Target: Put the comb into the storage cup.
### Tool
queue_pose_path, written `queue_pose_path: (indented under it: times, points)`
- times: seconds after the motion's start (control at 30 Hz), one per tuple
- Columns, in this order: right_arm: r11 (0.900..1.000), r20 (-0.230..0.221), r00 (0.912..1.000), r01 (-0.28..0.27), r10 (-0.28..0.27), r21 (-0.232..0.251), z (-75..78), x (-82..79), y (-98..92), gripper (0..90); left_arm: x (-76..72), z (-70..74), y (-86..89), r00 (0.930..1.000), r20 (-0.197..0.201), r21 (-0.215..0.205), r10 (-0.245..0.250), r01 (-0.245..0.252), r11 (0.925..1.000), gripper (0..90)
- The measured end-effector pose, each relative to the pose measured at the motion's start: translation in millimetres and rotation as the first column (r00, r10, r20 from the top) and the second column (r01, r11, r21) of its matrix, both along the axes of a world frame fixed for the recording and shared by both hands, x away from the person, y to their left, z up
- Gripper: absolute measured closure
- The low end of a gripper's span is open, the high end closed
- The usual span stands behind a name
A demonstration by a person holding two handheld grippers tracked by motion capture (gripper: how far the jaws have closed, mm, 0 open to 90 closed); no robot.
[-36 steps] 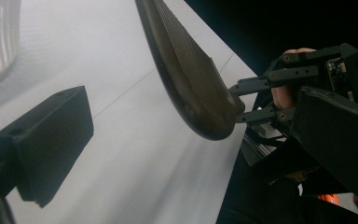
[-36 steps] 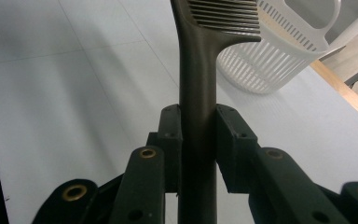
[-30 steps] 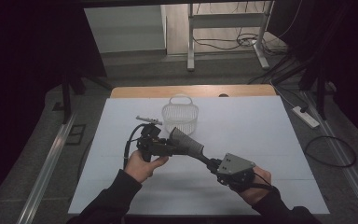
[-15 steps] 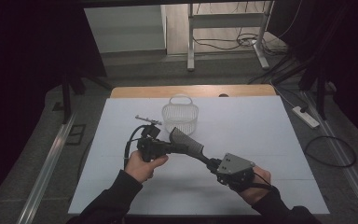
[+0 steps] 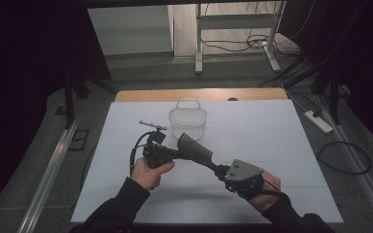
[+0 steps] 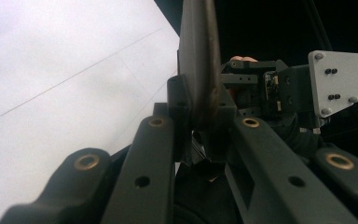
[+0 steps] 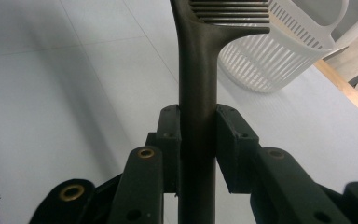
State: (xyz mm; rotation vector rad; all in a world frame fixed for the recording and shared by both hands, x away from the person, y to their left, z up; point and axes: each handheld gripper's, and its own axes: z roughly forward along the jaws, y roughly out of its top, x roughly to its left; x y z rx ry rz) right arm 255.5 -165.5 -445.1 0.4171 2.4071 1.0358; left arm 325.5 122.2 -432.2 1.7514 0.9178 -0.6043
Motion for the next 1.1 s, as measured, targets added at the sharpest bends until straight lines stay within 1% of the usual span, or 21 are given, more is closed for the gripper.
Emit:
queue_pose_path:
  times: [0.17, 0.3, 0.43, 0.63, 0.7, 0.8, 0.9, 1.0, 1.1]
  points:
    - [1.0, -0.008, 0.9999, -0.007, 0.007, 0.01, -0.1, 0.6, -0.3, 70.1, -0.7, 1.3, -0.3, 0.9999, 0.015, 0.004, 0.001, -0.001, 1.0, 83.4]
    - [1.0, -0.013, 0.9998, -0.013, 0.014, 0.026, 1.0, 0.8, -0.9, 64.5, -1.1, 2.8, 0.3, 0.9996, 0.027, 0.0, 0.003, -0.003, 1.0, 83.4]
    - [1.0, -0.019, 0.9998, -0.01, 0.01, 0.028, 0.5, 0.9, -0.9, 59.5, -1.5, 4.3, 1.1, 0.9992, 0.039, 0.001, 0.007, -0.007, 1.0, 83.4]
    - [0.999, -0.019, 0.9998, 0.01, -0.009, 0.037, 1.4, 2.0, -2.7, 50.8, -1.3, 4.9, 2.9, 0.9983, 0.057, 0.003, 0.014, -0.014, 0.9999, 83.3]
    - [0.998, -0.018, 0.9993, 0.033, -0.033, 0.048, 2.4, 2.9, -4.6, 47.9, -1.6, 6.2, 3.6, 0.9973, 0.07, 0.009, 0.023, -0.024, 0.9997, 83.3]
    - [0.996, -0.038, 0.9975, 0.061, -0.059, 0.065, 4.0, 5.5, -8.4, 42.9, -2.1, 8.2, 4.4, 0.9962, 0.082, 0.014, 0.029, -0.031, 0.9994, 83.3]
    - [0.995, -0.069, 0.9956, 0.068, -0.063, 0.075, 4.3, 7.4, -10.7, 39.3, -2.2, 11.1, 5.0, 0.9938, 0.106, 0.031, 0.035, -0.038, 0.9988, 83.3]
    - [0.994, -0.109, 0.9924, 0.067, -0.058, 0.085, 4.4, 9.4, -13.1, 35.2, -2.3, 13.1, 5.4, 0.9921, 0.12, 0.04, 0.038, -0.043, 0.9983, 83.3]
    - [0.994, -0.131, 0.9898, 0.068, -0.056, 0.09, 4.8, 10.6, -15.6, 30.9, -2.6, 15.1, 5.4, 0.9896, 0.138, 0.06, 0.041, -0.049, 0.997, 83.3]
